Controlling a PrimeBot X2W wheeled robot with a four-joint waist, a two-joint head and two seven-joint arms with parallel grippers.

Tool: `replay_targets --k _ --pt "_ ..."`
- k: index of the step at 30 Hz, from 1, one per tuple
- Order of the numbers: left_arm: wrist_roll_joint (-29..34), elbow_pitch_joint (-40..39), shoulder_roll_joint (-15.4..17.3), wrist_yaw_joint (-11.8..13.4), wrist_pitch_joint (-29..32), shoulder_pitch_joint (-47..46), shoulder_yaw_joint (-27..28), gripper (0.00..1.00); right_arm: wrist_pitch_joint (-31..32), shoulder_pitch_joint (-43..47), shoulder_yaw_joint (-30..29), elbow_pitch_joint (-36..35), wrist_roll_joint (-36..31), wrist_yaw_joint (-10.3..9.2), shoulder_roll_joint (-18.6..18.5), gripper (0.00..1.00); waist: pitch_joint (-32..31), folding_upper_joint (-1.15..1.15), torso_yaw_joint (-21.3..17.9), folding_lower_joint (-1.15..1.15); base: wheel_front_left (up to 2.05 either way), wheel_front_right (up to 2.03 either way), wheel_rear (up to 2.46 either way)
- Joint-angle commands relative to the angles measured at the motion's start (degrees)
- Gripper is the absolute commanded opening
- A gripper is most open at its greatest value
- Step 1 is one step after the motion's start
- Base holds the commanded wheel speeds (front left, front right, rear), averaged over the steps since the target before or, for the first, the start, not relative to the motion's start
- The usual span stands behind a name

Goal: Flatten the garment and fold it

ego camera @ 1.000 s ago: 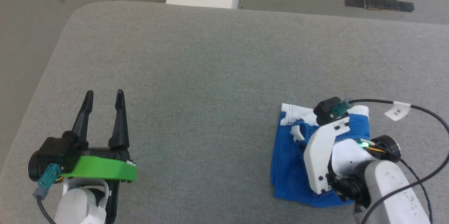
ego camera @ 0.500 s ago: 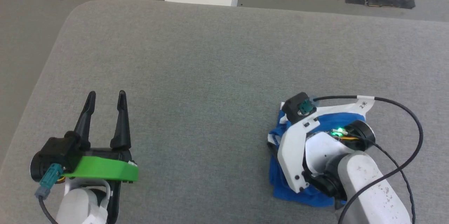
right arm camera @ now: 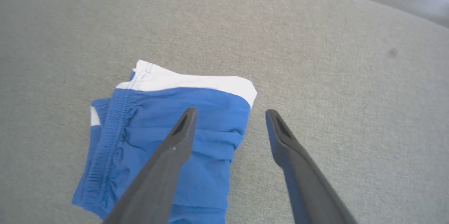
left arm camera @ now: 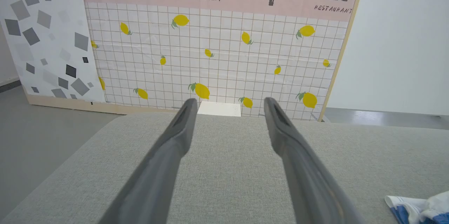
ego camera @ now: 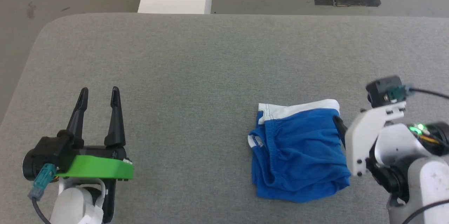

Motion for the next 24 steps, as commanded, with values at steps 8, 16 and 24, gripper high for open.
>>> replay_targets --k 8,16,24 --pt "0.1 -0.6 0.0 -0.2 -0.3 0.2 0.2 1.0 -2.4 3.8 -0.8 7.7 -0.7 -0.09 0.3 1.0 1.5 0.0 0.5 0.0 0.0 0.0 0.0" --pt "-0.1 -0.4 0.4 -0.2 -0.3 0.4 0.5 1.0 -3.4 4.5 1.5 15.6 -1.1 -0.09 0.3 1.0 2.0 0.0 1.5 0.0 0.0 0.0 0.0" --pt "-0.1 -0.5 1.0 -0.2 -0.3 0.8 1.3 1.0 -5.5 2.2 2.8 18.6 -0.2 -0.09 -2.2 0.0 1.9 0.0 -1.0 0.0 0.0 0.0 0.0"
